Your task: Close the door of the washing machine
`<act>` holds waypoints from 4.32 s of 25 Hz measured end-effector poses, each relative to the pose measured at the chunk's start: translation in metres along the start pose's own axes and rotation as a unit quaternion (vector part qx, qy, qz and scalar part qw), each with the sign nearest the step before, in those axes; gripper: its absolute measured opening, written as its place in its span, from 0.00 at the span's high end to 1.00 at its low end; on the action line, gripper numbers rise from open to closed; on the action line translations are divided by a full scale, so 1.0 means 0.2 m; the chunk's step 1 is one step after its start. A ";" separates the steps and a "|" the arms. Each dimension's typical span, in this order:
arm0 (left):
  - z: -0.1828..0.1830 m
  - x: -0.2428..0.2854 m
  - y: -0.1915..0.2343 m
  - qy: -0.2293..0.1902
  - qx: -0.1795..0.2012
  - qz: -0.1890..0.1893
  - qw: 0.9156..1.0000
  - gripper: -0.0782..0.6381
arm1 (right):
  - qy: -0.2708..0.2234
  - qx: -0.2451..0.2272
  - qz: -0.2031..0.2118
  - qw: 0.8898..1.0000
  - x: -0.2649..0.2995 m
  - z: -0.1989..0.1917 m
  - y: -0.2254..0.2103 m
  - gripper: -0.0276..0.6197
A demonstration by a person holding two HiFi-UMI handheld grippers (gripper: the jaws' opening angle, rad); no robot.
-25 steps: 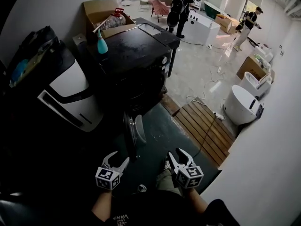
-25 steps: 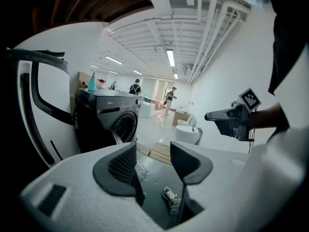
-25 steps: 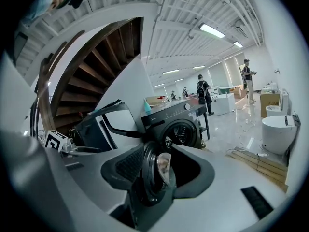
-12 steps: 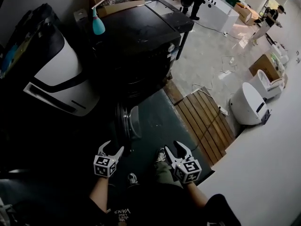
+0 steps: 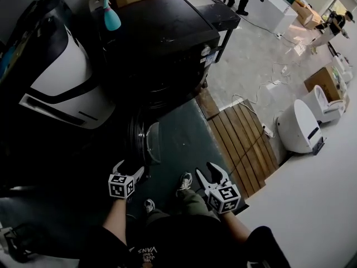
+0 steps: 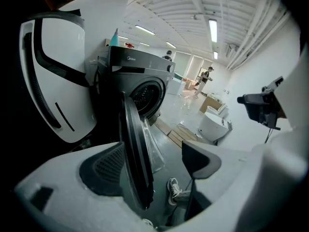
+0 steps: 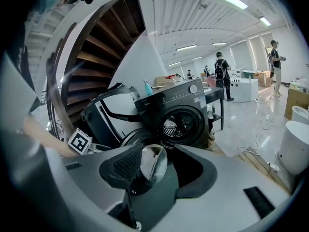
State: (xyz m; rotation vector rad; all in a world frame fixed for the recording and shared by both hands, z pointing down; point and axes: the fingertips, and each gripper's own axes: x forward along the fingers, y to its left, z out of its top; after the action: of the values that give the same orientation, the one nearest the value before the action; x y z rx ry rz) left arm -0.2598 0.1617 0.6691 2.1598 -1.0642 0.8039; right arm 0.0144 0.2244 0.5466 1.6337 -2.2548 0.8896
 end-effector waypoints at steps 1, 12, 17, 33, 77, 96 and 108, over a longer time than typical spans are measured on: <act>-0.01 0.02 0.00 0.004 -0.005 0.002 1.000 0.37 | 0.002 -0.002 0.003 1.000 0.01 0.00 -0.02 0.67; -0.01 0.12 -0.02 0.008 -0.051 0.028 0.998 0.32 | 0.012 -0.001 0.017 1.000 0.06 0.01 -0.18 0.67; 0.02 0.17 -0.09 -0.001 -0.075 0.035 0.997 0.30 | 0.015 0.001 0.022 1.000 0.06 0.01 -0.21 0.67; 0.17 0.46 -0.59 0.057 -0.029 -0.058 0.996 0.33 | 0.011 0.015 -0.005 1.000 -0.07 0.01 -0.45 0.67; 1.13 1.19 -0.73 0.085 0.082 -0.259 0.959 0.46 | 0.080 0.105 -0.128 0.983 0.94 0.24 -0.93 0.68; 1.31 1.35 -0.67 0.063 -0.010 -0.194 0.979 0.47 | 0.135 0.099 -0.053 0.984 1.39 0.41 -1.16 0.68; 1.32 1.44 -0.46 0.047 -0.048 -0.117 0.991 0.50 | 0.142 0.056 -0.006 0.988 1.59 0.59 -1.24 0.67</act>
State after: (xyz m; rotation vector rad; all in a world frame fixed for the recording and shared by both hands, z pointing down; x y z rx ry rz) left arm 0.0262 -0.1186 0.6877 2.0944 -0.7697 0.7221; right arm 0.1472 -0.1432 0.6984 1.4554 -2.0326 1.1828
